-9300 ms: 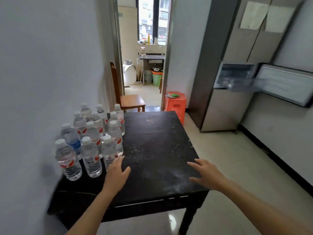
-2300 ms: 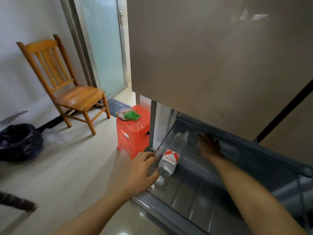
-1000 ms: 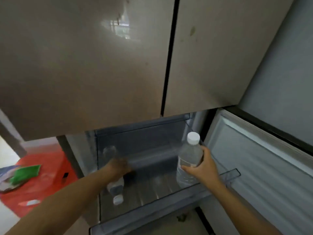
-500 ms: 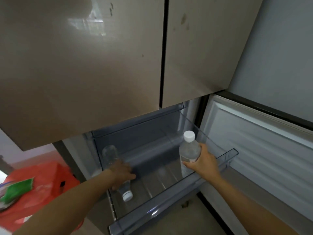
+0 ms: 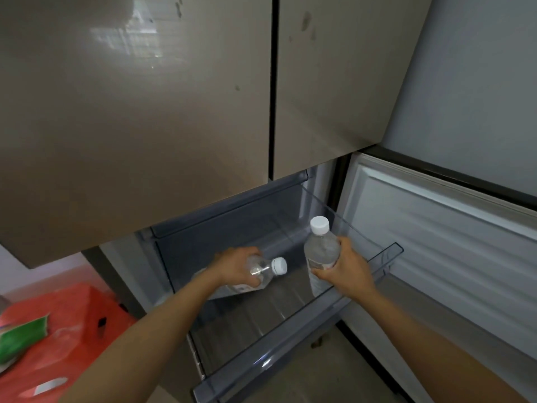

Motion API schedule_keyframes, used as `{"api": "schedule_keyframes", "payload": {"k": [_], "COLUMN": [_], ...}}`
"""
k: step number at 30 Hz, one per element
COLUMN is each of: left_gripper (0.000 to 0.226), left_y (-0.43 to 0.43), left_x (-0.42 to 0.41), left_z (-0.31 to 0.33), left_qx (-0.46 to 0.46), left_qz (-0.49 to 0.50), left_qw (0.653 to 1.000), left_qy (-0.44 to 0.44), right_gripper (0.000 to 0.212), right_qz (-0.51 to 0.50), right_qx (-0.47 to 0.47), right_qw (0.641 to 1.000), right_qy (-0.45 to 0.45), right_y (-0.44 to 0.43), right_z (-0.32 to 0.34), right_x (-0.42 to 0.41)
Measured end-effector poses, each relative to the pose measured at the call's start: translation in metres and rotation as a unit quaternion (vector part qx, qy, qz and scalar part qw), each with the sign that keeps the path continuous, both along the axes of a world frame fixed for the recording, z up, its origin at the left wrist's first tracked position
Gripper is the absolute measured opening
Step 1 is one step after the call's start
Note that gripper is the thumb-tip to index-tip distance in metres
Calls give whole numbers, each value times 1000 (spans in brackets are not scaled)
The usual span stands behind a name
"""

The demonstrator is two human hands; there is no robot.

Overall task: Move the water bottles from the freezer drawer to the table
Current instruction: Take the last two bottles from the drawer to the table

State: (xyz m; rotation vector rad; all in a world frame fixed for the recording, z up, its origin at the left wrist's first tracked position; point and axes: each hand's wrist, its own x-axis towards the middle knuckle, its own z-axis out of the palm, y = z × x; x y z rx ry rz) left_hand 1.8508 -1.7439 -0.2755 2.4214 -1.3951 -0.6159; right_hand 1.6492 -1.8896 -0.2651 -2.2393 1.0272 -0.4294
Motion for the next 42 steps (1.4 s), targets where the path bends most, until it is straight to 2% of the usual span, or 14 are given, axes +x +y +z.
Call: {"api": "schedule_keyframes", "payload": {"k": [2,5,8,14,19,21,24,29,32,35,38,42], "left_gripper": [49,48,51,51,82,88,89,69,64,64,64,68], "left_y": [5,20,30,23,25,24,21,23,31,39,46,46], "left_x": [2,4,-7,-33,-42,-45,-51,-54,-59,-72,-92,-115], "left_z": [7,15,13,-1,-5,-9,-13,-7,1,17,37,77], "left_qx": [-102,-238,-304,-336,-331,-320,-316,-299,-326,-352,-410,-483], "left_qz": [68,163,204,240,182,193,261,332,351,344,334,337], "left_qw": [987,924,876,865,909,914,888,874,854,849,829,793], "left_qy": [101,252,314,286,176,156,209,193,203,194,184,158], "right_gripper": [81,82,82,81,78,77,76,75,77,80,73,75], "right_qz": [1,-1,1,4,10,12,23,42,59,69,79,161], "right_qx": [-5,-7,-12,-16,-25,-25,-28,-7,23,93,140,122], "right_qw": [1000,1000,1000,1000,1000,999,999,999,997,986,969,952], "right_qy": [-1,2,8,14,16,16,9,-11,-40,-117,-187,-231], "right_y": [-1,-2,-1,-3,-2,-2,-2,-3,-7,-18,-27,-29], "right_z": [-1,-1,-1,-2,-1,-1,-2,0,0,1,15,57], "right_x": [0,1,1,-1,-1,-1,-3,-6,-9,-13,-10,-1]}}
